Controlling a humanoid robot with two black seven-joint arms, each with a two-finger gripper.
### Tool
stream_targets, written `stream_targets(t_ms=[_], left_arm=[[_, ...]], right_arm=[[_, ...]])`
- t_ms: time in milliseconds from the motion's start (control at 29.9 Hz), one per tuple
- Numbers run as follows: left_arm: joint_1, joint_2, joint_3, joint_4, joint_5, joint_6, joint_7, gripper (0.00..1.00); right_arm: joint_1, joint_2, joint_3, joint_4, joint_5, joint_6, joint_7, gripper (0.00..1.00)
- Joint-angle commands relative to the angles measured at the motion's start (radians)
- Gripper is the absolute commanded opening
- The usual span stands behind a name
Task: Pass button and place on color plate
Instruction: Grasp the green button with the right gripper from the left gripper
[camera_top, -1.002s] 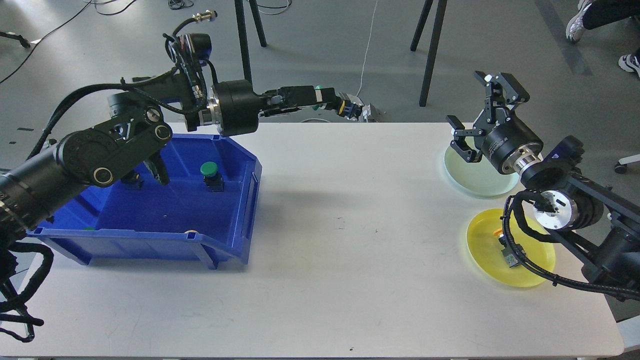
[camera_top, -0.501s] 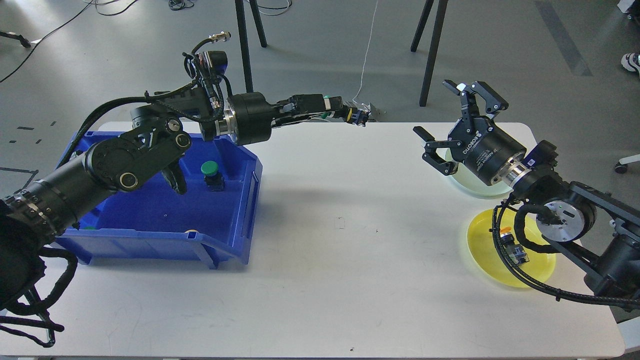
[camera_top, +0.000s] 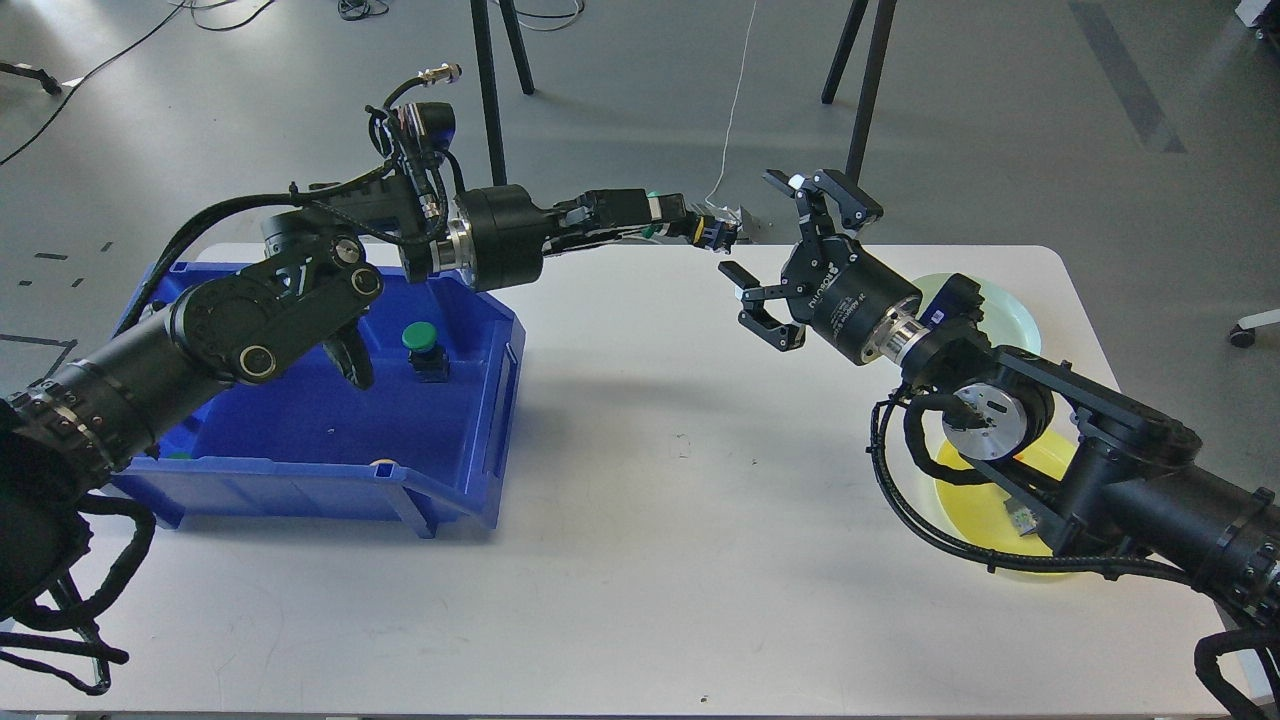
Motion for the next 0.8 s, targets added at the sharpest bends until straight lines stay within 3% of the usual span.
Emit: stream_targets(t_ms=[0, 401, 501, 768], left_arm=[[0.0, 0.0, -0.002, 0.001, -0.001, 0.0, 0.0, 0.25], [-0.001, 0.002, 0.002, 0.006, -0.007, 0.0, 0.0, 0.26], [-0.001, 0.002, 0.002, 0.006, -0.007, 0.0, 0.0, 0.26], [-0.001, 0.002, 0.002, 0.008, -0.007, 0.0, 0.0, 0.26]], right_arm=[[0.02, 0.032, -0.013, -0.008, 0.001, 0.0, 0.002, 0.98], [0.011, 0.045, -0.021, 0.001, 0.006, -0.002, 0.003, 0.9], [0.013, 0.046, -0.021, 0.003, 0.006, -0.002, 0.003, 0.8], [0.019, 0.046, -0.022, 0.01, 0.003, 0.001, 0.003, 0.4]])
